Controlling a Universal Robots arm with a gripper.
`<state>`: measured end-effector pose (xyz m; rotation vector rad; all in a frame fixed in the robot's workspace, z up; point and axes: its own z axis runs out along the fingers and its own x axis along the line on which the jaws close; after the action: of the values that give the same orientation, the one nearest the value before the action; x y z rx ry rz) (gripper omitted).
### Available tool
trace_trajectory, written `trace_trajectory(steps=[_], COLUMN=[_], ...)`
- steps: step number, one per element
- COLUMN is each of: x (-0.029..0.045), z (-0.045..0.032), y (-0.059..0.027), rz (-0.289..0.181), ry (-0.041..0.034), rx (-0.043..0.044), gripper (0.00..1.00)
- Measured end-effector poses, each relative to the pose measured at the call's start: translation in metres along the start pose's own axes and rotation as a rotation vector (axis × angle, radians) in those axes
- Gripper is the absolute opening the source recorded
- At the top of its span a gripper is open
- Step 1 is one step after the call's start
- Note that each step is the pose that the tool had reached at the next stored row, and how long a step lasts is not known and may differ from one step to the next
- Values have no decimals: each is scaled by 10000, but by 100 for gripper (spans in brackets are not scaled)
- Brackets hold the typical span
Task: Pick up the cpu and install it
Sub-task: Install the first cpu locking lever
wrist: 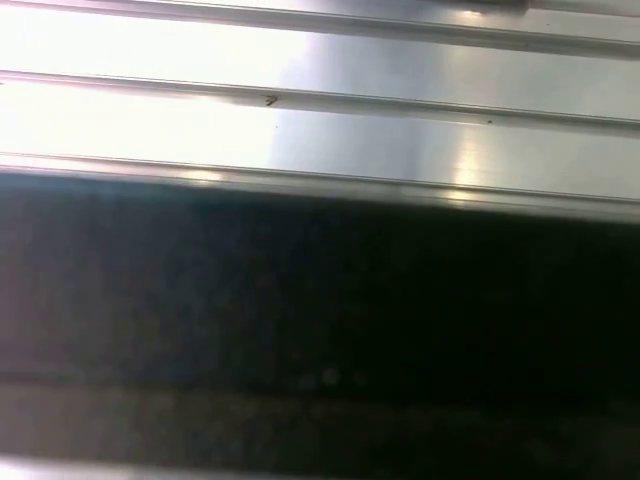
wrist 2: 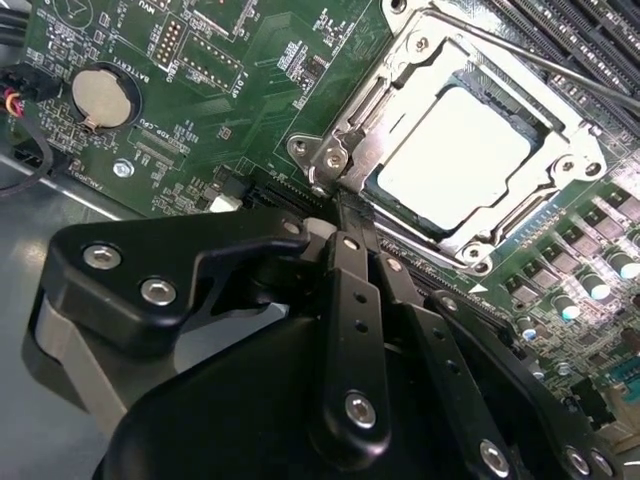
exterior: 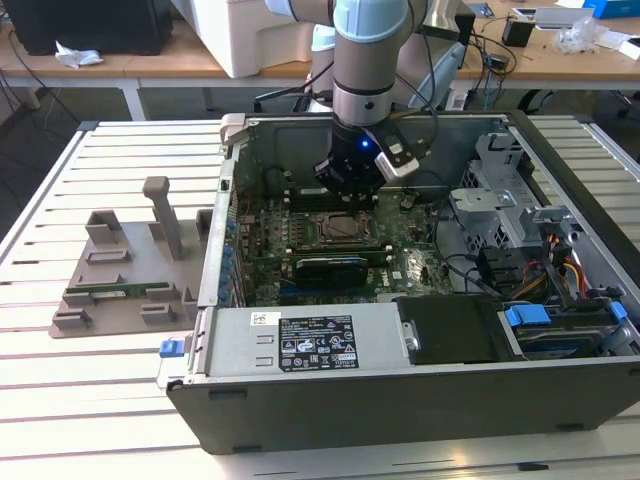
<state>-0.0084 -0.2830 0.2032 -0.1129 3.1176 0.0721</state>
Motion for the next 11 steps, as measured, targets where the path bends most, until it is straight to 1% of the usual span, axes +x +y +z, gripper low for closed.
trace_trajectory(steps=[1,2,3,4,5,6,7,8,9,10,11], x=[0,0,-1,-1,1,2,3,4,5,7,8], z=[-11,-45,-79,-91,-101,-106,-109,-110,-111,-114,-114], y=[0,1,3,1,-8,-17,-33,-43,-58,-81,-93], rz=[0,1,1,-1,-1,-6,-12,-14,-16,-19,-20], ry=[1,2,4,6,8,20,35,42,50,62,67], rx=[3,10,40,76,206,371,571,661,775,925,1003], gripper=[11,11,11,11,11,11,11,11,11,11,11])
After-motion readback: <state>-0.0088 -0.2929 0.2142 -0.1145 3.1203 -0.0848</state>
